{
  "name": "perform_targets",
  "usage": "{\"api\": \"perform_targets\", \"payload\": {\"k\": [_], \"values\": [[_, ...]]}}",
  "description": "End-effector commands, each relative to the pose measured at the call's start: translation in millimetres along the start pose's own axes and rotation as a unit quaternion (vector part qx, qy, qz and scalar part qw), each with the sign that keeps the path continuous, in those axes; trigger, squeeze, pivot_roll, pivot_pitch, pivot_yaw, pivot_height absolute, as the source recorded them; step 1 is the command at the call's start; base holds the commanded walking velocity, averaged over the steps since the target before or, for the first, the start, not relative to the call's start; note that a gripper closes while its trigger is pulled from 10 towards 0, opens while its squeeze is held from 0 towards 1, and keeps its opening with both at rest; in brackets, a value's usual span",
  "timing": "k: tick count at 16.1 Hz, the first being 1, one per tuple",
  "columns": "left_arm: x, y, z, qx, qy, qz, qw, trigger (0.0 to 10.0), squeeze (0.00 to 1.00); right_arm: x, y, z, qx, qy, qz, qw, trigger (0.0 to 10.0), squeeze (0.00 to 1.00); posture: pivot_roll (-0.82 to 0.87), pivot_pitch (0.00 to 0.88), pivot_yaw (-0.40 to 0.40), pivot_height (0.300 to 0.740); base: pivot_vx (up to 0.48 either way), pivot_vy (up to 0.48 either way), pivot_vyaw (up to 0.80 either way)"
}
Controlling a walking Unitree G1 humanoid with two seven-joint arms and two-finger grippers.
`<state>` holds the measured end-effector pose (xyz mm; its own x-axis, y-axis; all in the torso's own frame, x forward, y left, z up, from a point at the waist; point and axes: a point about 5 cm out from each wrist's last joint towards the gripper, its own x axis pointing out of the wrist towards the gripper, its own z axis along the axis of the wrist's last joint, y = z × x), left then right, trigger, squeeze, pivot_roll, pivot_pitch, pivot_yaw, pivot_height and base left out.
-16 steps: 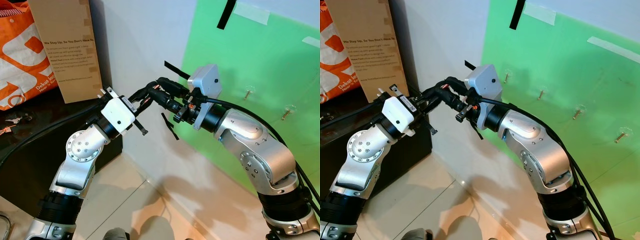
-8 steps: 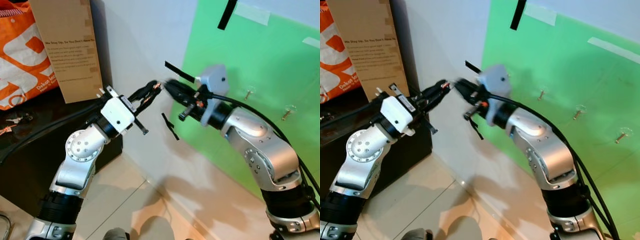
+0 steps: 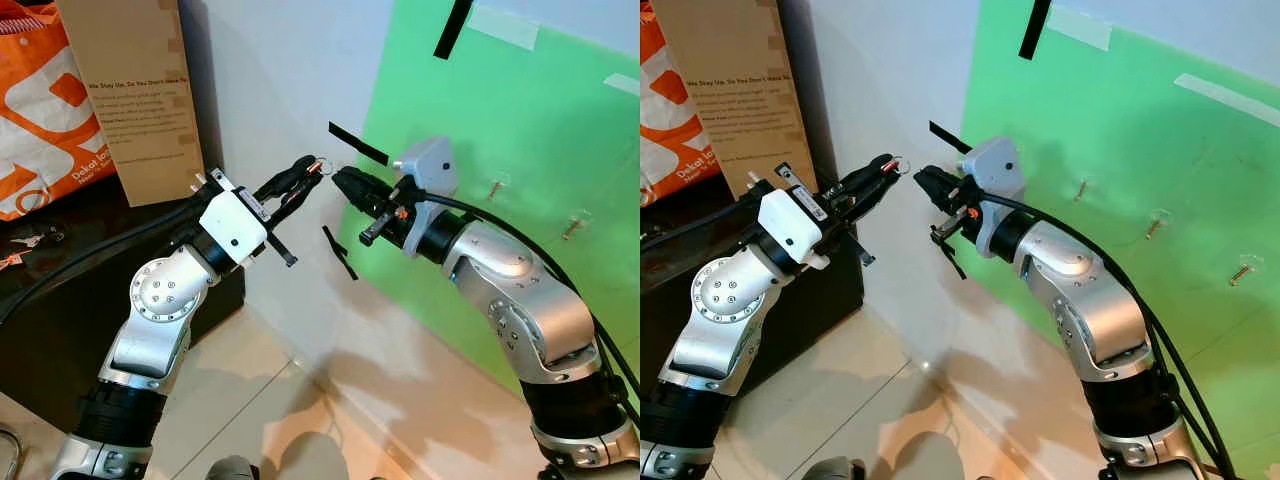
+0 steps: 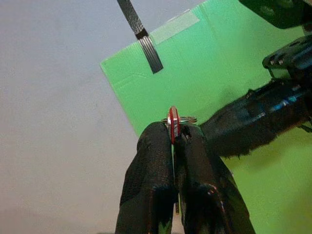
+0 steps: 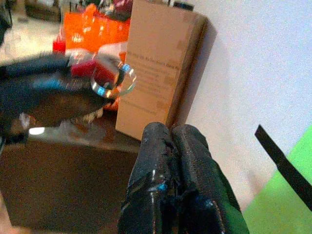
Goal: Hang keys on a hook
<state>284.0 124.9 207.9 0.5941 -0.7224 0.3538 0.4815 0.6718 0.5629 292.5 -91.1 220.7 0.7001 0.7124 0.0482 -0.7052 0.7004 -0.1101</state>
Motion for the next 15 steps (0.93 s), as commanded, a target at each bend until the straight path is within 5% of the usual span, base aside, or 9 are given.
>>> {"api": "perform_targets", "payload": {"k": [1,5,9,10,12,14,15], "values": [[3.9,4.3,7.6,0.016,-0.018,0.0,1.0,0.0,0.0,-3.4,-6.7,7.0,0.035,-0.019,-0.008,0.999,0.0,0.0,0.05,0.0,-0.088,0.74,0.0,0.0,0.0],[2.5,5.3,6.6,0.013,-0.015,0.004,1.0,0.0,0.0,-7.7,-3.8,31.1,0.173,-0.101,0.048,0.979,0.0,0.0,0.05,0.0,-0.088,0.74,0.0,0.0,0.0],[0.6,2.3,2.3,0.01,0.002,-0.001,1.0,0.0,0.0,-11.2,-1.1,27.7,0.177,-0.09,0.05,0.979,0.5,0.0,0.05,0.0,-0.081,0.74,0.0,0.0,0.0],[-5.4,0.0,-8.7,-0.022,0.05,0.013,0.998,0.0,0.0,-12.7,-0.2,18.3,0.146,-0.055,0.03,0.987,10.0,0.0,0.04,0.0,-0.072,0.74,0.0,0.0,0.0],[-51.8,-25.4,-51.0,-0.16,0.261,0.07,0.949,0.0,0.0,-31.2,10.3,-15.4,0.071,0.048,0.02,0.996,10.0,0.0,0.03,0.0,-0.063,0.74,0.0,0.0,0.0],[-78.8,-39.8,-53.7,-0.189,0.305,0.122,0.926,0.0,0.0,-50.1,-0.4,-45.2,0.069,0.117,-0.073,0.988,10.0,0.0,0.03,0.0,-0.066,0.74,0.0,0.0,0.0],[-89.6,-47.2,-48.9,-0.19,0.313,0.156,0.918,1.7,0.0,-69.8,-11.5,-68.7,0.044,0.135,-0.15,0.978,10.0,0.0,0.03,0.0,-0.072,0.74,0.0,0.0,0.0]]}}
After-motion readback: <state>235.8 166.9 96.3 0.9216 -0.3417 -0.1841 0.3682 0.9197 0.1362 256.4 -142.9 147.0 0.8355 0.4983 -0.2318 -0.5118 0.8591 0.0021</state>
